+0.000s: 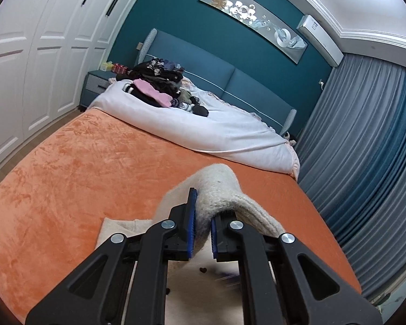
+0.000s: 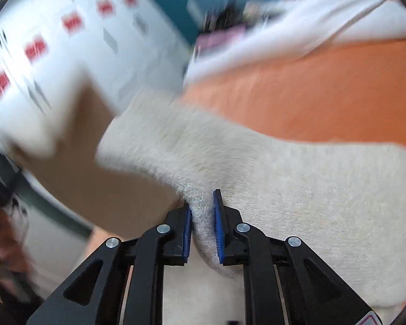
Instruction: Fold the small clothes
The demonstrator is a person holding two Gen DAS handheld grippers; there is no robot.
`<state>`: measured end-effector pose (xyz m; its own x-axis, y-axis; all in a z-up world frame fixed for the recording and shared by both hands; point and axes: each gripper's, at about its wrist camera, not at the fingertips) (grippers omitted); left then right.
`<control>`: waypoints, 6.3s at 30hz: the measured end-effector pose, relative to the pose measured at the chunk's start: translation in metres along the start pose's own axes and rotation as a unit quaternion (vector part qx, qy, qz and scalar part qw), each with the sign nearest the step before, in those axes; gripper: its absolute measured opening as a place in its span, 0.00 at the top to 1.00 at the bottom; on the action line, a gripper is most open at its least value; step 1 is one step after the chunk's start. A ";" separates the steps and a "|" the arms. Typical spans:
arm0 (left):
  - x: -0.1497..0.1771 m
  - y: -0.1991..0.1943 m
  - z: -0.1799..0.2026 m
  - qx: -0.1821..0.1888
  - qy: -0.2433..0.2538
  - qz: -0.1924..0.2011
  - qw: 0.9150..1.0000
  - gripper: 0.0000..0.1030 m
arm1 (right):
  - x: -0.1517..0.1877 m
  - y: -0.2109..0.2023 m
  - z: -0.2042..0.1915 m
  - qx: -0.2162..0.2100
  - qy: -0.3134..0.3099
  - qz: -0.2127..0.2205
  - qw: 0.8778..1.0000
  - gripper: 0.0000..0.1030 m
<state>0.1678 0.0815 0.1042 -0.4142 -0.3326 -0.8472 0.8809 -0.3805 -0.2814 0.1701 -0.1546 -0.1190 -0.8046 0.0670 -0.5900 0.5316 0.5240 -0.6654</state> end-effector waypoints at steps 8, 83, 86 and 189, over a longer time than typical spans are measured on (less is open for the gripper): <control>0.036 0.046 0.043 0.044 0.050 -0.049 0.997 0.92 | 0.064 -0.112 0.081 0.071 0.113 0.088 0.987 0.74; 0.201 0.052 -0.102 -0.225 0.028 -0.210 0.951 0.54 | 0.058 -0.196 0.157 0.199 0.207 0.115 0.951 0.60; 0.202 0.008 -0.100 -0.207 0.037 -0.215 0.954 0.45 | 0.116 -0.245 0.143 0.206 0.203 0.092 0.953 0.40; 0.163 0.082 -0.132 -0.223 0.018 -0.262 0.939 0.98 | 0.031 -0.144 0.179 0.302 0.164 0.069 0.937 0.80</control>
<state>0.2030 0.1095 -0.1164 -0.8171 -0.1673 -0.5517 0.5691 -0.0813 -0.8182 0.1161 -0.3797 -0.1238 -0.7031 0.4071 -0.5831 0.6092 -0.0782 -0.7891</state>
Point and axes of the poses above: each gripper's, at about its wrist camera, not at the fingertips, and y roughly the way its jaws point, z to its right, x to its underside, and after that the axes turned 8 degrees about z, right-handed
